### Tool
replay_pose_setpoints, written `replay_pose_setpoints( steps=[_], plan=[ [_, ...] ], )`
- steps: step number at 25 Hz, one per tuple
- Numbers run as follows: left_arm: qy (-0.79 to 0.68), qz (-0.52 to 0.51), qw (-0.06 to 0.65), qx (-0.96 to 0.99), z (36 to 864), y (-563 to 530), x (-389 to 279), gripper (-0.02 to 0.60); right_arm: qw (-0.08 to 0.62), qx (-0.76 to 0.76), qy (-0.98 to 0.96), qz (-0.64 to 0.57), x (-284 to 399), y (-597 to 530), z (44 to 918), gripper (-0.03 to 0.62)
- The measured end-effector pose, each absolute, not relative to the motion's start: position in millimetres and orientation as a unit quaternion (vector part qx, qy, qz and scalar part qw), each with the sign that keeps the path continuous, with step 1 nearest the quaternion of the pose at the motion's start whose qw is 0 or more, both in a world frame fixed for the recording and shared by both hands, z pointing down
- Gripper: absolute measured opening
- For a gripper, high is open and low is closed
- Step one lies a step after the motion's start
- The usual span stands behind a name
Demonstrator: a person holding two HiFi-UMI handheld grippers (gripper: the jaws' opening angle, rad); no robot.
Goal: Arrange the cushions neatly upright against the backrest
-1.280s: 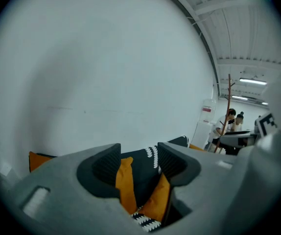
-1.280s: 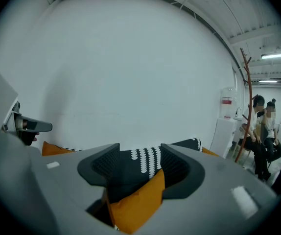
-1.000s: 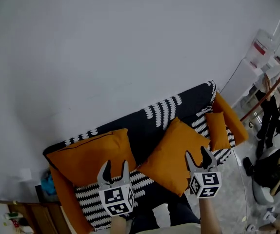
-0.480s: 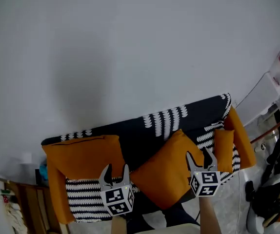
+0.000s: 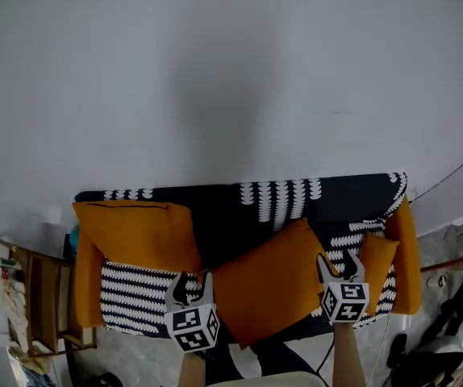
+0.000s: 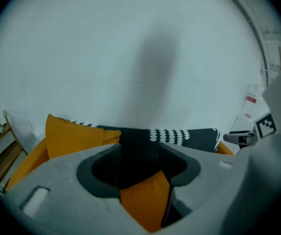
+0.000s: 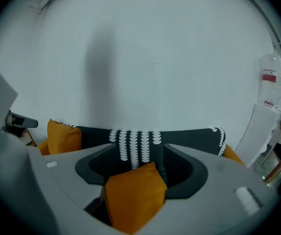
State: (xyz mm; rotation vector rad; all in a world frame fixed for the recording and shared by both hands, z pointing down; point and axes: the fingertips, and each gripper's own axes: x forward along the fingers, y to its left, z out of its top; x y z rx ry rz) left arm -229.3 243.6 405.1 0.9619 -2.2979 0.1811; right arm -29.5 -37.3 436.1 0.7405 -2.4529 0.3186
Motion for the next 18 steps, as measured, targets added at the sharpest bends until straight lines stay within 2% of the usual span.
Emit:
replay_pose_setpoints(
  steps=[18],
  plan=[
    [-0.867,0.037,0.421,0.264,513,283,-249,0.239,0.385,0.195,-0.896,0.109,-87,-56,548,0.293]
  ],
)
